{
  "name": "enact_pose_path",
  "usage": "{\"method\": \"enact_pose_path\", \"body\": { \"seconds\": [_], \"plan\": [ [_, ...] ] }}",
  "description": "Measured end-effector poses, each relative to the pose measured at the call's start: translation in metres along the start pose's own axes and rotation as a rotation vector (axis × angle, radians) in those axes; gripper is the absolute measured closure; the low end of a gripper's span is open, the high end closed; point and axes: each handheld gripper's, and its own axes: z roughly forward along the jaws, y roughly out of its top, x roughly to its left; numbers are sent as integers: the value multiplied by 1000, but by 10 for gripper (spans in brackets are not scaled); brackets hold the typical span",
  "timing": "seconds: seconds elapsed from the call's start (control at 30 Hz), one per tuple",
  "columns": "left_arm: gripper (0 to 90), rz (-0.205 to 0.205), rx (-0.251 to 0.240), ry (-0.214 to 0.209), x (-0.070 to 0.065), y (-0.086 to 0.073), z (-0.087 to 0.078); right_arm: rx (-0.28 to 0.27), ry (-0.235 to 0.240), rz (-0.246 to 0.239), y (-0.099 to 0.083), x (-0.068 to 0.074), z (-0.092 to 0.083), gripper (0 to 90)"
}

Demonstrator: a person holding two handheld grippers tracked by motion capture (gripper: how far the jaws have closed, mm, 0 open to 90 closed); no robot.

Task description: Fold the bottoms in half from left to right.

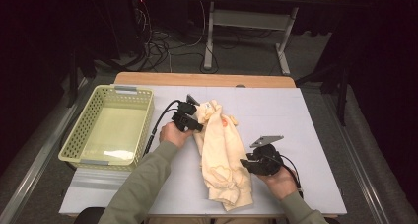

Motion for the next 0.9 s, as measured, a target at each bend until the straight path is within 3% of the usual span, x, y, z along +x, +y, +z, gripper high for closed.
{"method": "enact_pose_path", "body": {
  "seconds": [0.13,0.17,0.2,0.37,0.47,0.63,0.9],
  "plan": [
    [790,1,0,-2,0,0,0,-3,-99,-46,10,-2,-7,634],
    [790,2,0,-3,0,0,-1,-3,-99,-46,10,-2,-7,634],
    [792,3,0,-4,0,0,-1,0,-136,-60,13,-4,-7,634],
    [796,13,1,-6,1,0,-3,74,-281,-70,26,-26,6,641],
    [798,16,-3,-12,1,0,-5,118,-336,-76,30,-37,16,660],
    [802,17,-8,-16,1,0,-6,162,-363,-62,31,-46,24,868],
    [805,27,-12,-23,2,1,-10,186,-347,-43,31,-51,29,884]
  ]
}}
